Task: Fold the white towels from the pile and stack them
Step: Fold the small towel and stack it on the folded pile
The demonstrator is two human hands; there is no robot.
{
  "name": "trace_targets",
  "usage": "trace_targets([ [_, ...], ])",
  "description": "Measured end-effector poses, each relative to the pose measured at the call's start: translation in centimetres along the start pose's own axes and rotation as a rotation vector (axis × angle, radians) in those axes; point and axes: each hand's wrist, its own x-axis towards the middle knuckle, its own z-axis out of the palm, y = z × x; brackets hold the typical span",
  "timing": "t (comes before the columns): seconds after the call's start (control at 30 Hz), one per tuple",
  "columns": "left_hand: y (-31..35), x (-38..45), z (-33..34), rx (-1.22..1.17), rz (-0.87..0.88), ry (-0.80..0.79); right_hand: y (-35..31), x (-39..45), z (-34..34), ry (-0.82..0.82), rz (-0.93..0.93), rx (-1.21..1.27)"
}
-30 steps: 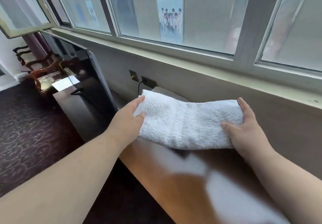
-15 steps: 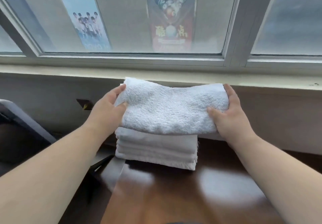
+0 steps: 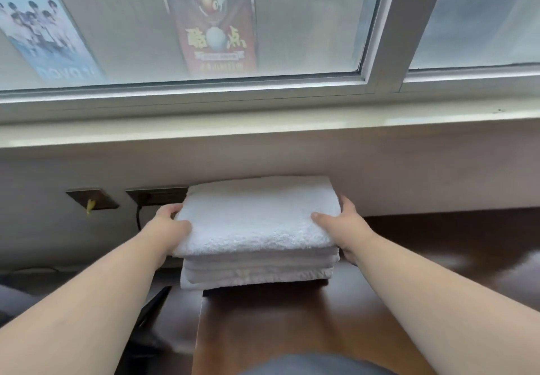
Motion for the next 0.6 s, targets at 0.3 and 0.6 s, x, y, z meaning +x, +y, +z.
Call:
trace_targets([
  [0.3, 1.7, 3.7, -0.1, 0.002, -0.007, 0.014, -2.8, 2.2, -0.6, -0.101, 0.301, 0.224],
  [0.6, 2.0, 6.0, -0.2, -0.387, 0.151, -0.125, -3.6, 3.7, -1.0, -0.139, -0.065, 0.35],
])
